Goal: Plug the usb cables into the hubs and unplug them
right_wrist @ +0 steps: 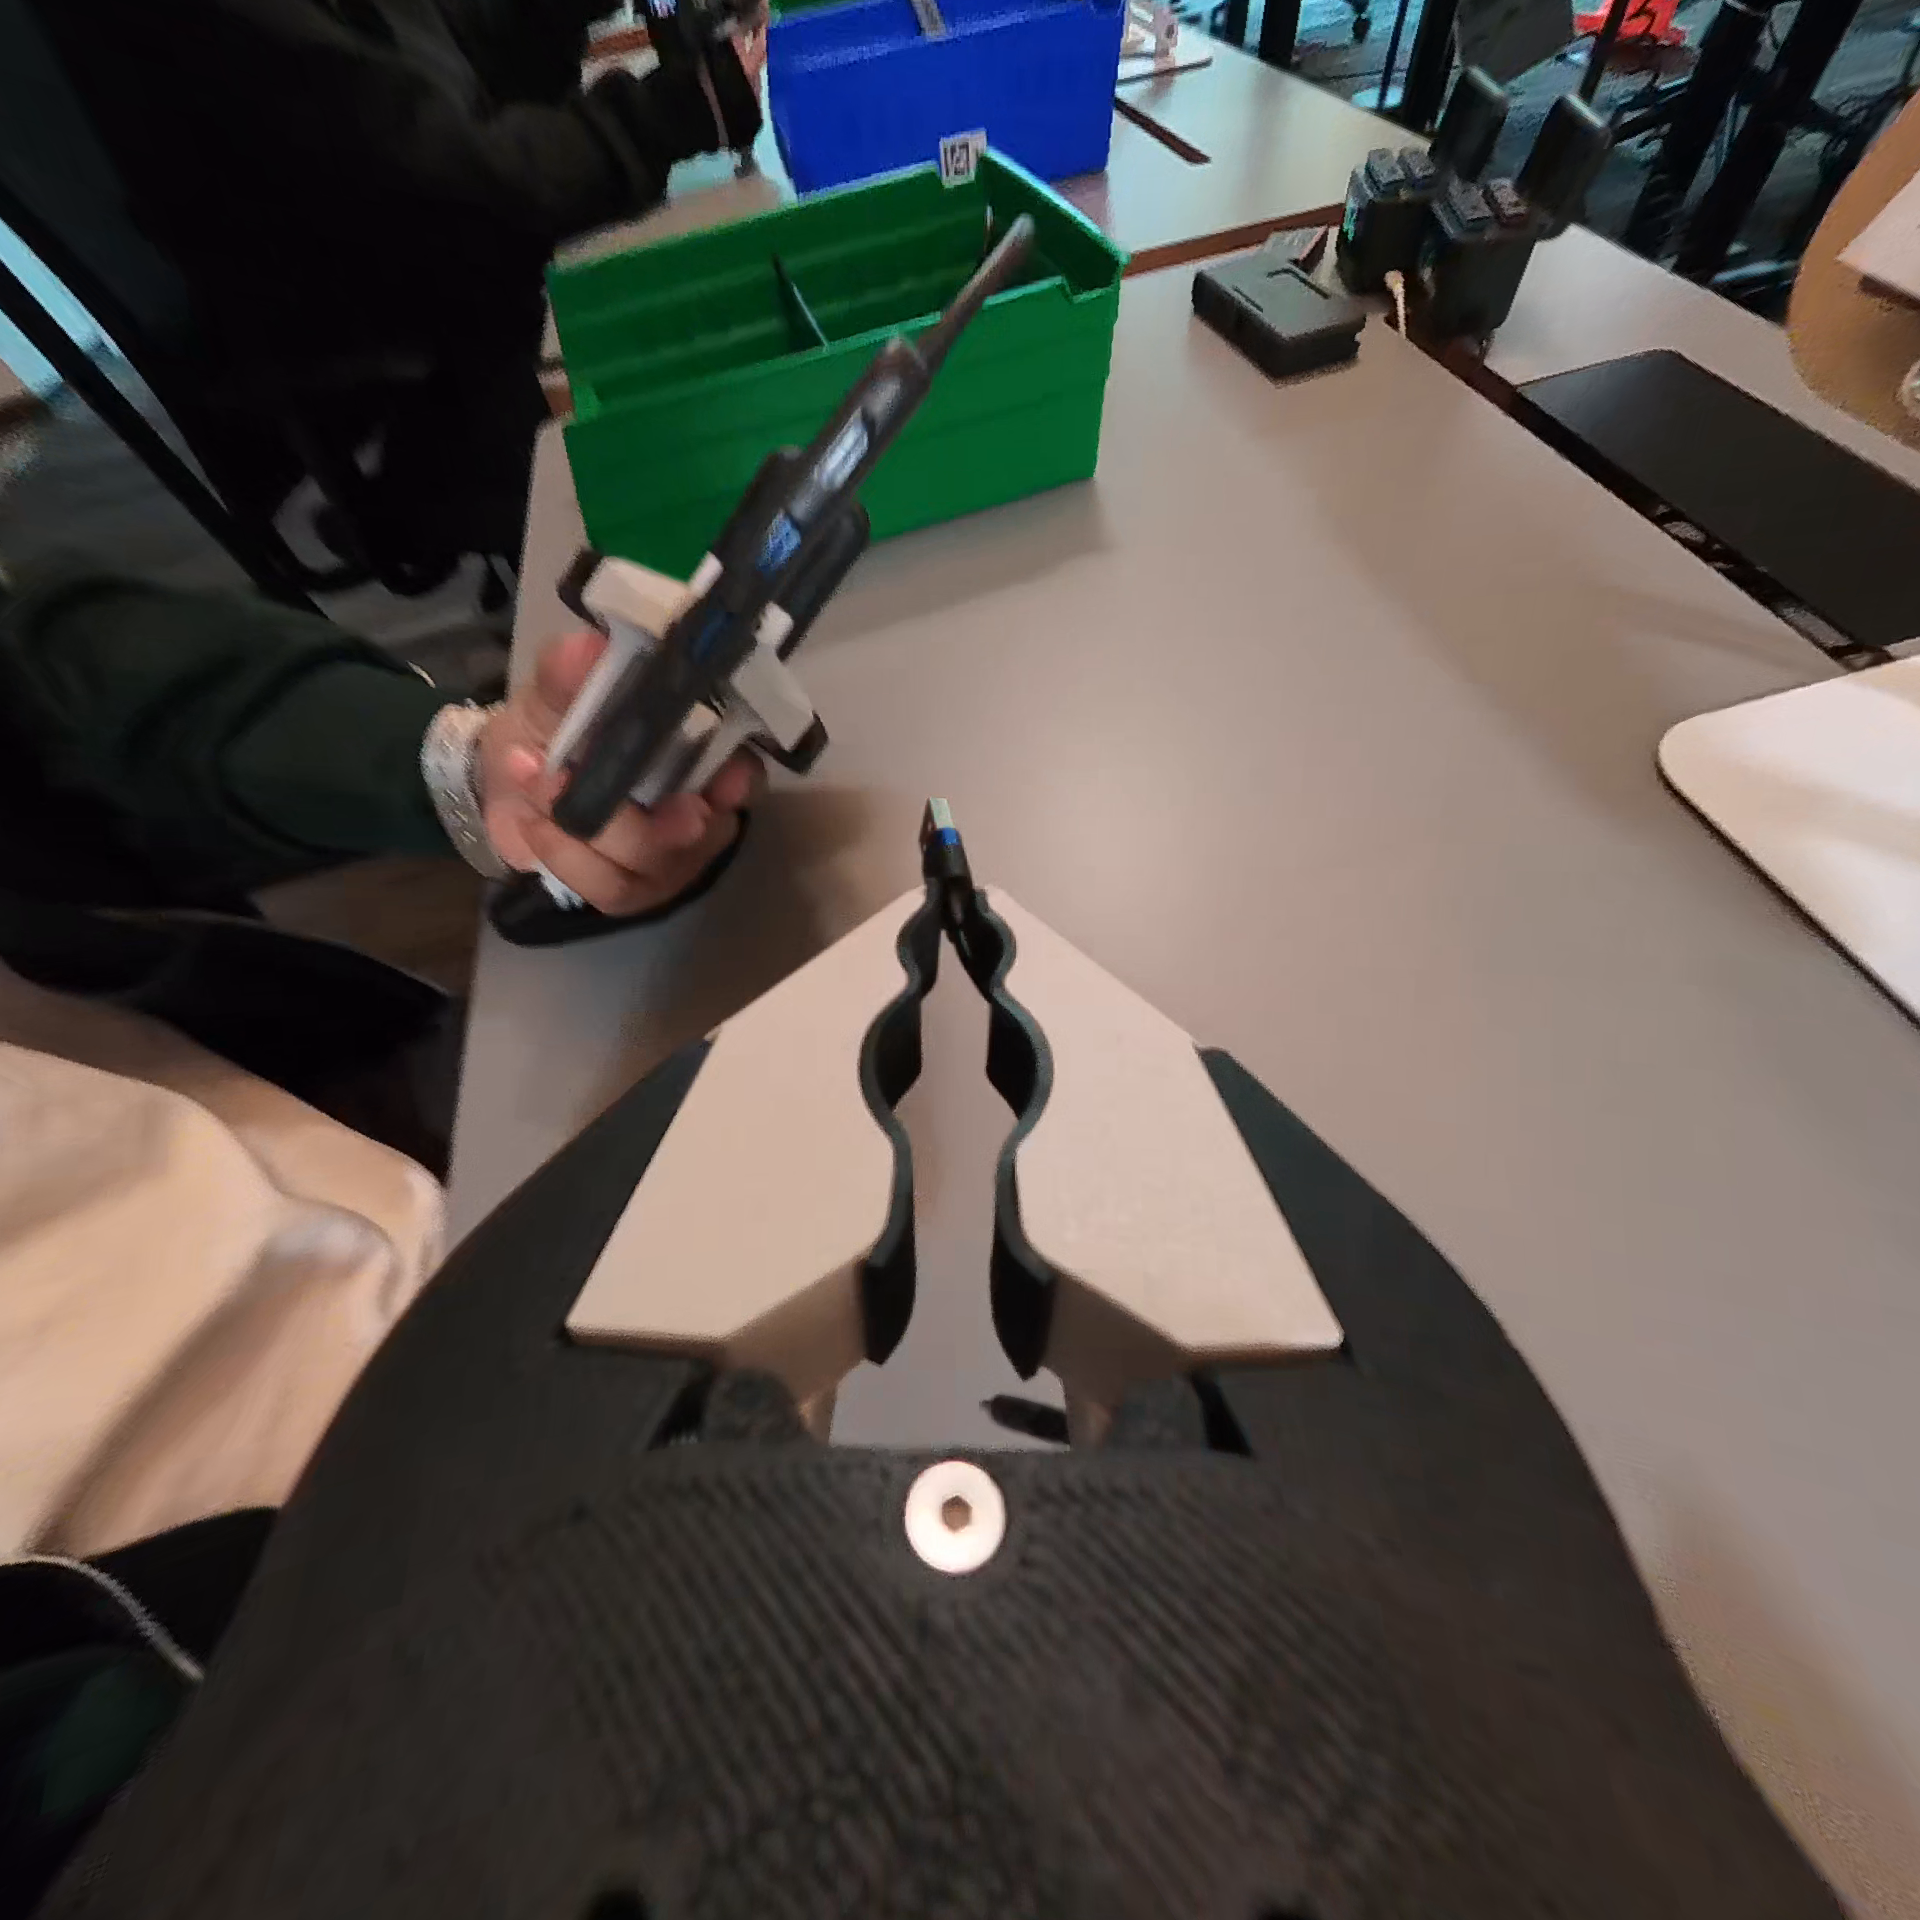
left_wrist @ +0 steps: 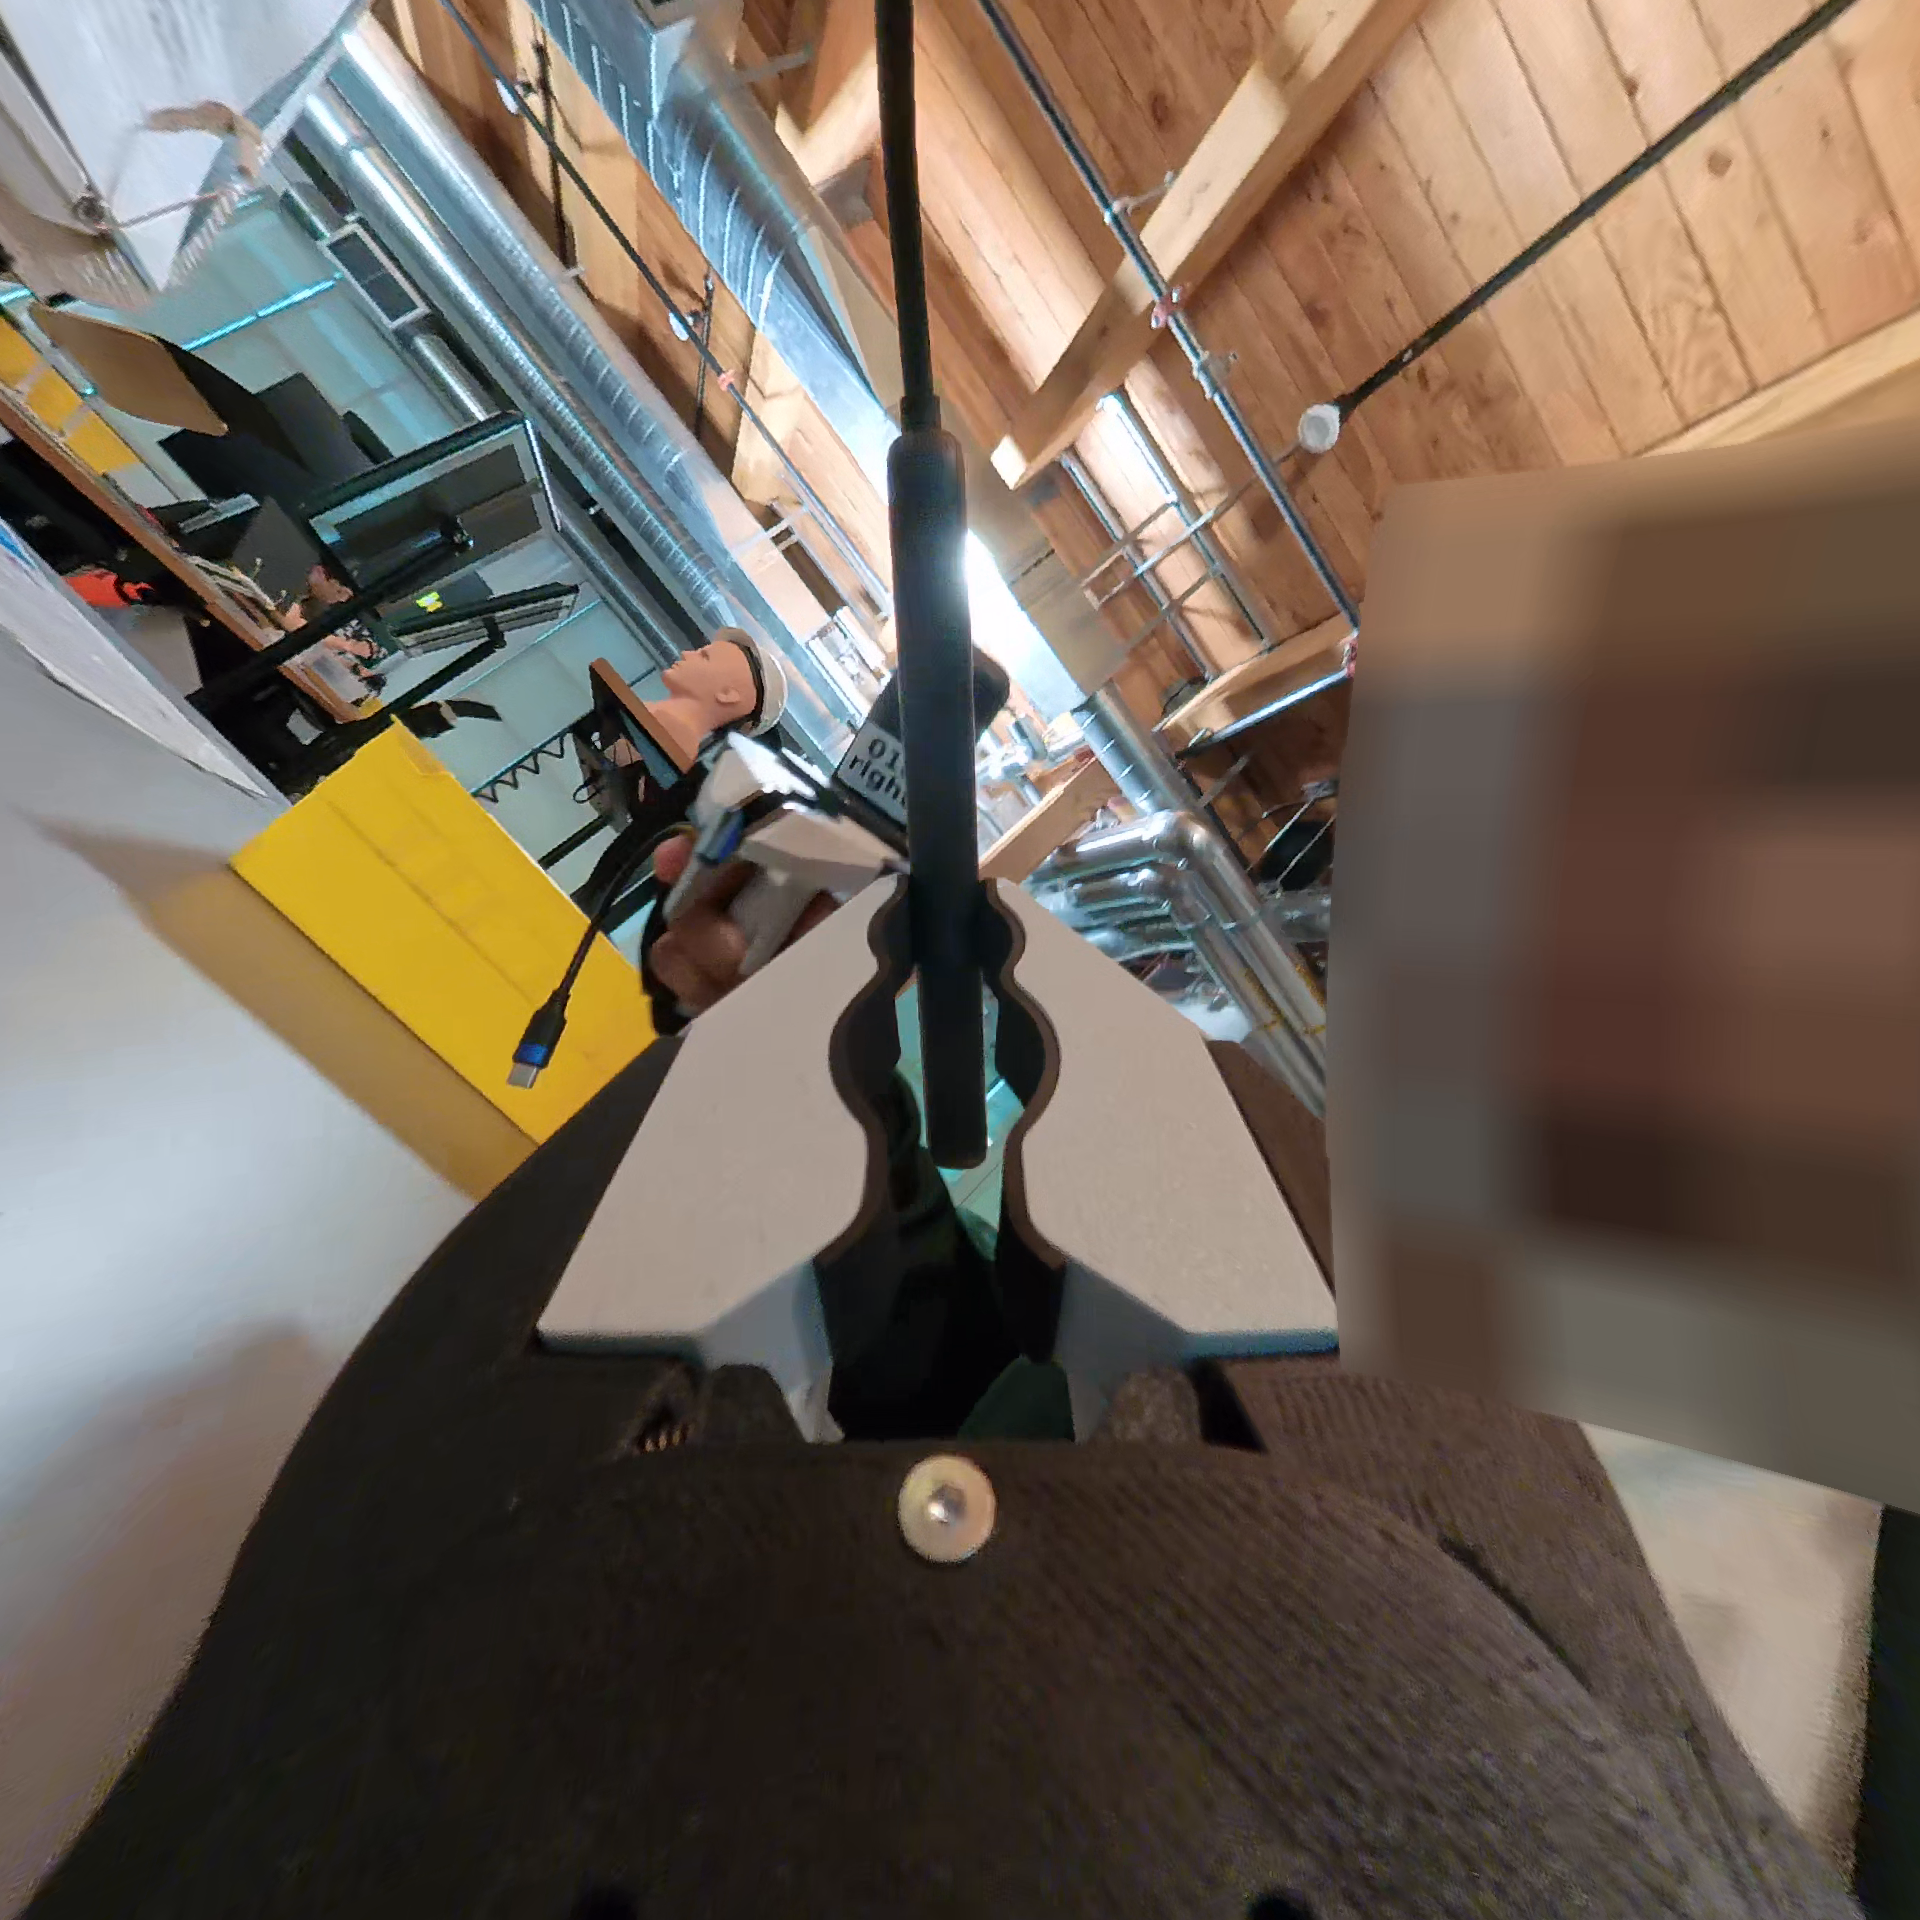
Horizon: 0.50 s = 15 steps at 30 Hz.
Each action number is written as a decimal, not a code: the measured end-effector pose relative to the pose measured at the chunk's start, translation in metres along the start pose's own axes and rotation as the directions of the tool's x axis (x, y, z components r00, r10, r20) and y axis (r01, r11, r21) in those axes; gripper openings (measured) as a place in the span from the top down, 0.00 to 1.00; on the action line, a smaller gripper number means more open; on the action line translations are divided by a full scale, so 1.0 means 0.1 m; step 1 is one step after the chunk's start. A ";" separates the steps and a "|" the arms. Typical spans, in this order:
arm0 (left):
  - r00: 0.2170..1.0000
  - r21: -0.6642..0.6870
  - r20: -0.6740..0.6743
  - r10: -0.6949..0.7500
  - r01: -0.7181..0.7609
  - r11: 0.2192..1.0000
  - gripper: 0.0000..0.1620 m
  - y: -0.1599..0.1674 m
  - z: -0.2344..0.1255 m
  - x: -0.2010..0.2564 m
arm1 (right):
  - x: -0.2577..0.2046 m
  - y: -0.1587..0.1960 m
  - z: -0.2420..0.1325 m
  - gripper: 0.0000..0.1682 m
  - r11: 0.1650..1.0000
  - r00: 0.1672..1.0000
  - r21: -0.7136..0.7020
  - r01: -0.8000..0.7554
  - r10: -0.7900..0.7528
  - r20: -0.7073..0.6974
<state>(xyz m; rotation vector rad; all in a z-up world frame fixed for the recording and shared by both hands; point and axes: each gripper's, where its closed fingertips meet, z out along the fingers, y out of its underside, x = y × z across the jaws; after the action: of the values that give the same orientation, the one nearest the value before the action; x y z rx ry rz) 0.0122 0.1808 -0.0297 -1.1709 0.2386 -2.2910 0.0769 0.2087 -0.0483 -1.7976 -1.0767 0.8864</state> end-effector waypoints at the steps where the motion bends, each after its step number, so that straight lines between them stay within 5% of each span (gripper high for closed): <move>1: 1.000 -0.017 0.002 0.020 -0.020 1.000 0.94 0.01 0.00 0.01 | -0.05 -0.07 -0.02 0.98 0.999 0.999 0.016 -0.040 0.040 0.020; 7: 0.989 -0.106 0.037 0.144 -0.140 0.985 0.94 0.07 0.00 0.01 | -0.36 -0.28 -0.10 0.98 0.959 0.945 0.013 -0.282 0.275 0.174; 15: 0.945 -0.239 0.095 0.312 -0.283 0.929 0.94 0.20 0.00 -0.06 | -0.42 -0.08 -0.03 0.98 0.926 0.901 -0.096 -0.366 0.379 0.211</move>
<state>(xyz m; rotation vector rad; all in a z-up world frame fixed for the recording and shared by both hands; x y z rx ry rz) 0.0232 0.1676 -0.0418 -1.2924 0.5951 -1.9490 0.0612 0.1716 -0.0339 -2.0233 -0.9113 1.3310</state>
